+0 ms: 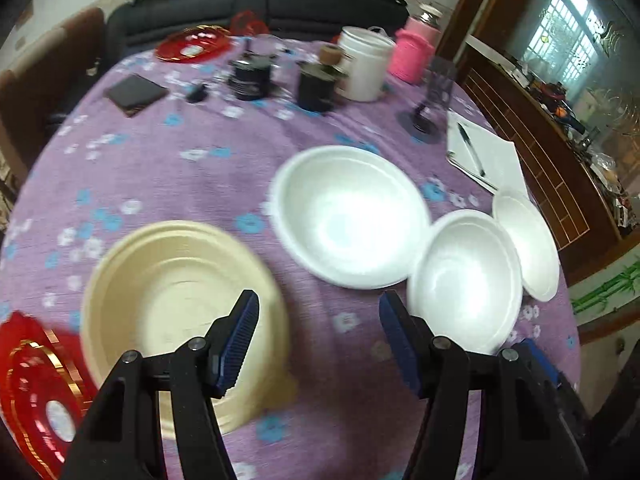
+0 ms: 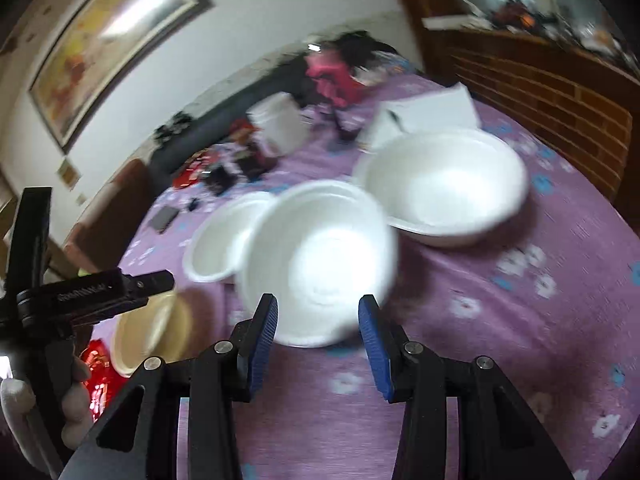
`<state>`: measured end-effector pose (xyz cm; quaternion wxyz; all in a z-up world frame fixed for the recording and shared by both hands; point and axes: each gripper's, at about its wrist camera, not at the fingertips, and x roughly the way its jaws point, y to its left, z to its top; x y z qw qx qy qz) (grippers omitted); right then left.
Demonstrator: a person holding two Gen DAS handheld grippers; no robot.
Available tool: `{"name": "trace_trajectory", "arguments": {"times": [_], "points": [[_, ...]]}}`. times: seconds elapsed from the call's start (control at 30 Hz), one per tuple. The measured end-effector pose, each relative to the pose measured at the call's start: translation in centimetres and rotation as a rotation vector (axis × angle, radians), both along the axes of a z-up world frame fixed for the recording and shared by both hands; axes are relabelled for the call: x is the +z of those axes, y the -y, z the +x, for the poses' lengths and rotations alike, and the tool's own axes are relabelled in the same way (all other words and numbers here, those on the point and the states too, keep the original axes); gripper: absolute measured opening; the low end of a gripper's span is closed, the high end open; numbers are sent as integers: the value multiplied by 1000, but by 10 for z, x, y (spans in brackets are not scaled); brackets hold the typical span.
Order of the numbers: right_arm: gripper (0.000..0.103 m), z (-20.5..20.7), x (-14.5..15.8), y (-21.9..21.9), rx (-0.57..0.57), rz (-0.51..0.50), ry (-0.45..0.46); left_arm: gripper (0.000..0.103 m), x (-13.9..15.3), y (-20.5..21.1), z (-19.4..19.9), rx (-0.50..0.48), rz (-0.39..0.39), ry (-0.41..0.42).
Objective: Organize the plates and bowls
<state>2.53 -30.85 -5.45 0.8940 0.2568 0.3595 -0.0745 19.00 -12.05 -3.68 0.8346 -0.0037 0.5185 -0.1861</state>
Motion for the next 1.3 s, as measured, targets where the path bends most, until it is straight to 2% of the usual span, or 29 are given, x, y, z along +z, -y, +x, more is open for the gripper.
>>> {"name": "trace_trajectory", "arguments": {"times": [0.17,0.33,0.37,0.43,0.47,0.53,0.67,0.7,0.73,0.8,0.83,1.03,1.13,1.3], "points": [[45,18,-12,23,2,87,-23,61,-15,26,8,-28,-18,-53],[44,45,-33,31,9,198,-61,61,-26,38,13,-29,13,-65],[39,46,-36,33,-6,212,-61,61,-27,39,13,-26,10,-64],[17,45,-39,38,-2,260,-51,61,-27,39,14,-27,13,-65],[12,45,-43,41,12,303,-46,61,-27,39,14,-37,13,-69],[9,44,-45,43,21,339,-43,61,-28,40,14,-39,17,-72],[8,43,-47,40,62,398,-41,61,-30,39,9,-47,1,-82],[8,43,-47,38,69,407,-44,58,-30,40,7,-55,9,-82],[8,42,-47,34,80,412,-47,40,-29,40,4,-63,20,-76],[9,43,-44,30,94,407,-44,15,-26,40,-2,-88,39,-70],[9,41,-40,25,93,384,-47,12,-23,37,-8,-84,40,-63],[9,30,-13,-7,171,340,-4,12,7,-1,-40,-17,32,16],[9,26,4,-38,246,317,17,12,24,-40,-61,52,30,66],[9,30,26,-110,391,271,30,12,34,-115,-84,195,3,99]]}}
